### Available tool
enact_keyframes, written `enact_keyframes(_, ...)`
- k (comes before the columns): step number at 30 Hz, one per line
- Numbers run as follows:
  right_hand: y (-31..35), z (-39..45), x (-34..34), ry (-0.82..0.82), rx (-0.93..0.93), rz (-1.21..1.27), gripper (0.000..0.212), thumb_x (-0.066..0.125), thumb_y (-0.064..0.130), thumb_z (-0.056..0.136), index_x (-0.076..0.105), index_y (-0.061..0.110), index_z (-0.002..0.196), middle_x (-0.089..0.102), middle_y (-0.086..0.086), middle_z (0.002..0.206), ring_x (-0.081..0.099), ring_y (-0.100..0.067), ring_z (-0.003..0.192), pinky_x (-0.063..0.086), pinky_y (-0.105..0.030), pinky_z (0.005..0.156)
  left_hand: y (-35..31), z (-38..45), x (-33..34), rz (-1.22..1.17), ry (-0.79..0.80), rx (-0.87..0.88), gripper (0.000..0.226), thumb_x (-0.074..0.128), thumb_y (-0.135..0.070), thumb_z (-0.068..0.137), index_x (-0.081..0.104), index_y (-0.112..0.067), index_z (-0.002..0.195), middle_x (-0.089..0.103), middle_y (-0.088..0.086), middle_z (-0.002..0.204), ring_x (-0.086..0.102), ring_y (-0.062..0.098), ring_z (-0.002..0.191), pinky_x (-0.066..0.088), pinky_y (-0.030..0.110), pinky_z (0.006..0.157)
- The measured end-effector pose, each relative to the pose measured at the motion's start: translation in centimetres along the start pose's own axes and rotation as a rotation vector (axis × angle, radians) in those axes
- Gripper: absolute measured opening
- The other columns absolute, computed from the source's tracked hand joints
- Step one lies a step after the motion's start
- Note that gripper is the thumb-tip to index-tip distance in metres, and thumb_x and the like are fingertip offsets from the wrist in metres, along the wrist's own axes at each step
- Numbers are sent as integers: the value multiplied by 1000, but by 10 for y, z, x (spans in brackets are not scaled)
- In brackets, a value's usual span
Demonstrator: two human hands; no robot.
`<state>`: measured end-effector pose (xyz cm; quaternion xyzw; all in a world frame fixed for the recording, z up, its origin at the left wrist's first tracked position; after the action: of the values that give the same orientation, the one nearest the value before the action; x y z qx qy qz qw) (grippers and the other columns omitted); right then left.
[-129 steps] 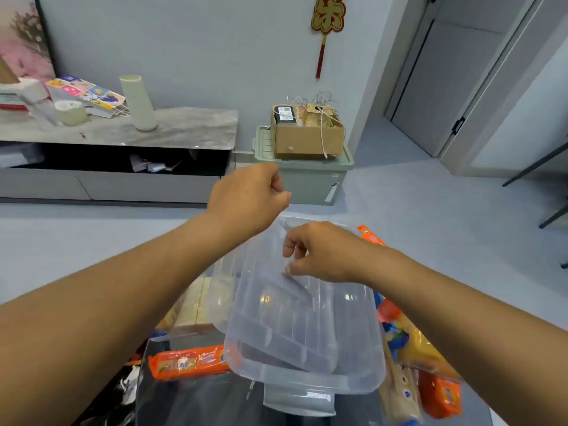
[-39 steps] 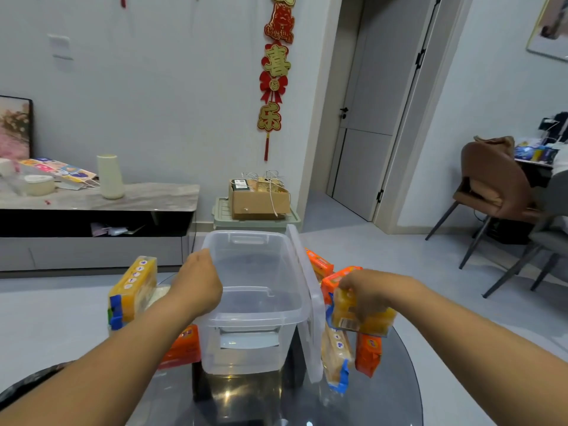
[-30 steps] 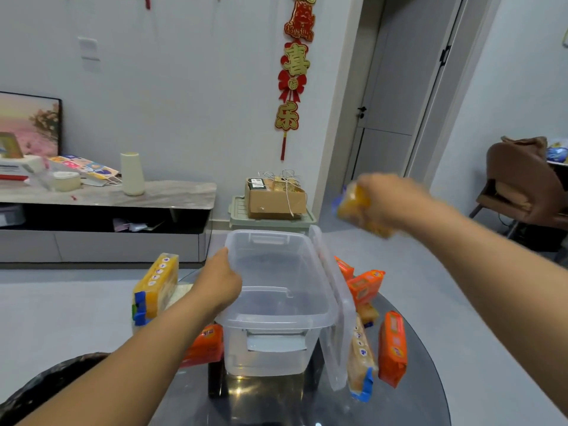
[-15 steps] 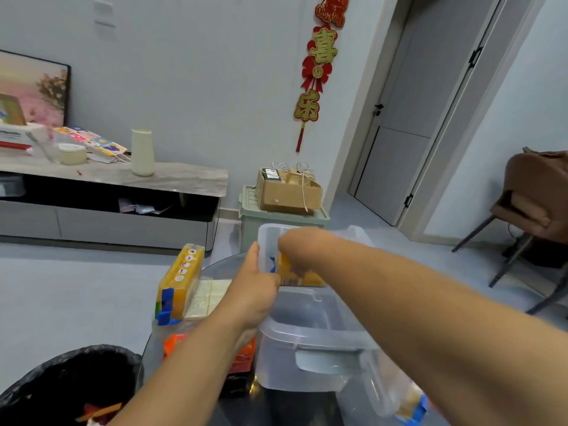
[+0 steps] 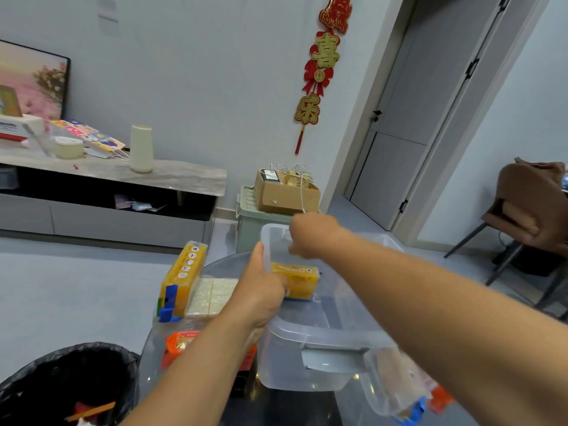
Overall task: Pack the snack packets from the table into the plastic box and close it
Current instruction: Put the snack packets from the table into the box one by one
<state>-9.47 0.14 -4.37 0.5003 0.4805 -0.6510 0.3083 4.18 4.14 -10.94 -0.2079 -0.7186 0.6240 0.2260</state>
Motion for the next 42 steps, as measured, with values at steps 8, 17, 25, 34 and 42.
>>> enact_keyframes(8,-192,-48,-34,-111,455,273,23,52,13,87,71,5,98,71,-14,101,66,-34,86,58,-36,74,-8,-1,5,44,-72,104,52,46,12,89,45,-36,109,55,-13,80,57,11,74,45,26,62)
enact_keyframes(17,-240,-134,109,381,620,464,43,50,-1,97,58,14,137,64,-17,121,65,-29,86,61,-39,83,-11,-4,6,99,-36,82,40,43,18,82,59,-12,104,62,13,78,57,22,61,45,26,48)
enact_keyframes(25,-203,-118,68,321,643,1020,28,49,29,104,62,5,98,64,-15,83,55,-21,55,47,-25,54,-9,-3,7,57,-23,53,43,45,16,86,55,-25,94,63,6,85,61,20,70,47,31,58)
enact_keyframes(34,-147,-91,24,208,428,1075,32,72,33,93,69,7,110,72,-9,88,64,-18,70,54,-29,67,-7,2,-12,75,-26,10,53,49,14,82,54,-12,128,63,7,87,60,21,73,48,29,51)
enact_keyframes(42,-148,-98,62,330,578,1321,43,50,41,105,63,3,121,66,-12,85,62,-13,53,47,-21,51,-7,0,-15,63,-42,11,79,49,11,87,33,-30,152,58,-3,100,57,17,87,51,36,69)
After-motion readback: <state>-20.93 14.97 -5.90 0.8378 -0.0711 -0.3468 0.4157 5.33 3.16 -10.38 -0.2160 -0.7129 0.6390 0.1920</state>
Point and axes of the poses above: each hand's wrist, its own z-axis towards the middle knuckle, its own x-axis out of the palm, y = z × x, the point moved 8 cm from there along z, towards the middle knuckle
